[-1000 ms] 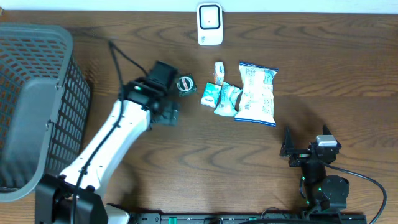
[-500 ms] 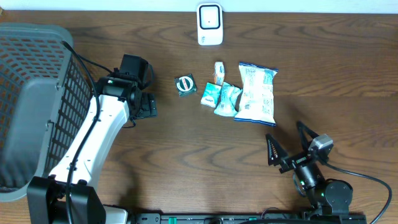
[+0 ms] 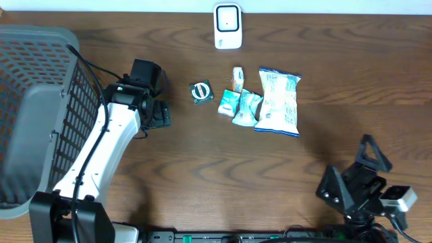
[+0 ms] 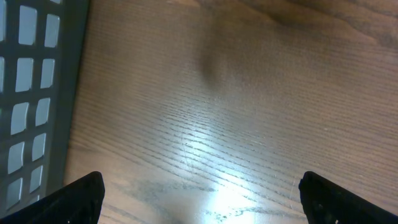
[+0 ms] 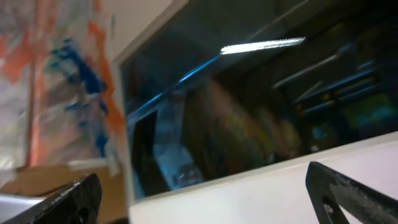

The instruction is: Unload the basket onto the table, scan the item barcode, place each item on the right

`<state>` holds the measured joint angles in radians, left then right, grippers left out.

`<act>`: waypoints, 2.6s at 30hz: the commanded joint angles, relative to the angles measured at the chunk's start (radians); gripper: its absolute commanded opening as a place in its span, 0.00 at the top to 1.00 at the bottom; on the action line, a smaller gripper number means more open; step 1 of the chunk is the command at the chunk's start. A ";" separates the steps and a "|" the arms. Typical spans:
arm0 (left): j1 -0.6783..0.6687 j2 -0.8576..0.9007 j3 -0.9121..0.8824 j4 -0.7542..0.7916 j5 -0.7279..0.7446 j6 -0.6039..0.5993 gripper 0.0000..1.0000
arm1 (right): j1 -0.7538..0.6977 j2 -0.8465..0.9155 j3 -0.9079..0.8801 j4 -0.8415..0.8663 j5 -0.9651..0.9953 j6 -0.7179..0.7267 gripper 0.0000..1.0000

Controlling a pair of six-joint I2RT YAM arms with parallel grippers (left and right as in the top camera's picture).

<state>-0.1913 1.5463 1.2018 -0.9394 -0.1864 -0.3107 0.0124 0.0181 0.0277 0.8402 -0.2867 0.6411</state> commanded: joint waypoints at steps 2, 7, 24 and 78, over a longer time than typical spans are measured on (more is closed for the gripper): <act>0.005 -0.018 0.003 -0.005 -0.009 -0.005 0.02 | -0.011 0.028 0.104 -0.073 0.085 -0.100 0.01; 0.005 -0.018 0.004 -0.005 -0.009 -0.005 0.02 | -0.011 0.167 0.280 -0.203 0.036 -0.338 0.01; 0.005 -0.018 0.004 -0.005 -0.009 -0.006 0.02 | -0.011 1.106 1.262 -1.399 -0.109 -0.780 0.01; 0.005 -0.018 0.004 -0.005 -0.009 -0.005 0.02 | -0.142 2.187 1.389 -1.641 -0.640 -0.804 0.15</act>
<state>-0.1913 1.5425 1.2018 -0.9398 -0.1864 -0.3111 -0.1589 2.1582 1.4075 -0.7994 -0.9108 -0.1448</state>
